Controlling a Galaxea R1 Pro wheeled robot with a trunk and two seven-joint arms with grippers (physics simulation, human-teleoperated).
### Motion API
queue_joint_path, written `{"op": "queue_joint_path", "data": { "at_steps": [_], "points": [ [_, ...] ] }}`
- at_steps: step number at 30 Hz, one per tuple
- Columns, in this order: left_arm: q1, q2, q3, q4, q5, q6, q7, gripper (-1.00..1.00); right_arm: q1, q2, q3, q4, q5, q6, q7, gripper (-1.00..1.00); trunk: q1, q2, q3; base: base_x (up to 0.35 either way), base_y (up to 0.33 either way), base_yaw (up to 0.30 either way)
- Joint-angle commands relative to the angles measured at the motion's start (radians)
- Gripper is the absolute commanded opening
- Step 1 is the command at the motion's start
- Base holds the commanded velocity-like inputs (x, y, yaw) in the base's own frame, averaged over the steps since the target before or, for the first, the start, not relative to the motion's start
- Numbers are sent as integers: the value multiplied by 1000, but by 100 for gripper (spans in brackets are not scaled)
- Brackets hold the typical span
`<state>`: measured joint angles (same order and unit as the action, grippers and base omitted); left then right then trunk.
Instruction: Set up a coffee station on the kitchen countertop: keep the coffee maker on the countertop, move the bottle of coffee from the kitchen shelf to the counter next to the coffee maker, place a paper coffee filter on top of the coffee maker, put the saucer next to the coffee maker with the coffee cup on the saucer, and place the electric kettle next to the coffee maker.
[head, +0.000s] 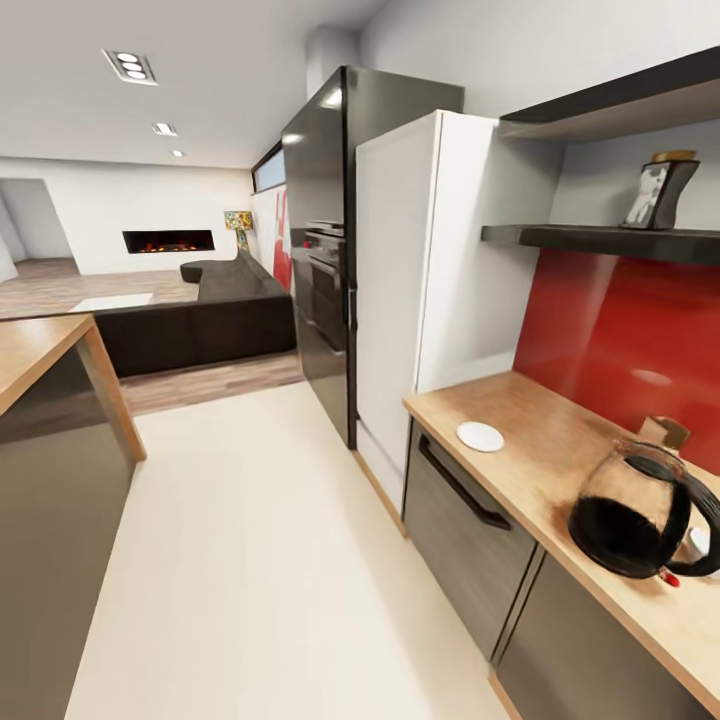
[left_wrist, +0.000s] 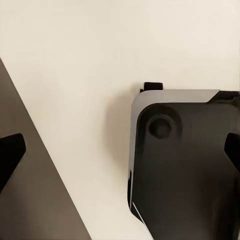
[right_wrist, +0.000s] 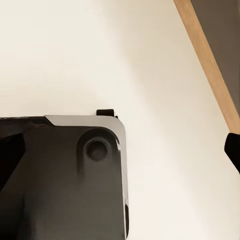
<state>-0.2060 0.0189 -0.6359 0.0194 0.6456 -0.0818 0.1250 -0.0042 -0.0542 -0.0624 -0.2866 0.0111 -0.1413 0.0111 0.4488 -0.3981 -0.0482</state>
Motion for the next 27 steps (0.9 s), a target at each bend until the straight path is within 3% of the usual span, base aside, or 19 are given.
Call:
{"op": "queue_joint_path", "data": {
  "at_steps": [1,8,27],
  "points": [
    [-1,0,-8,2,6,-4,1,100,0,0,-5,0,1,-3,1,100,1,-2,-2,333,166,0],
    [-1,-1,-8,2,6,-4,1,100,0,0,-5,0,1,-3,1,100,1,-2,-2,333,151,-77],
    [-1,-1,-8,2,8,-4,1,100,-1,0,-5,0,1,-3,1,100,1,-2,-2,259,227,-259]
  ]
}}
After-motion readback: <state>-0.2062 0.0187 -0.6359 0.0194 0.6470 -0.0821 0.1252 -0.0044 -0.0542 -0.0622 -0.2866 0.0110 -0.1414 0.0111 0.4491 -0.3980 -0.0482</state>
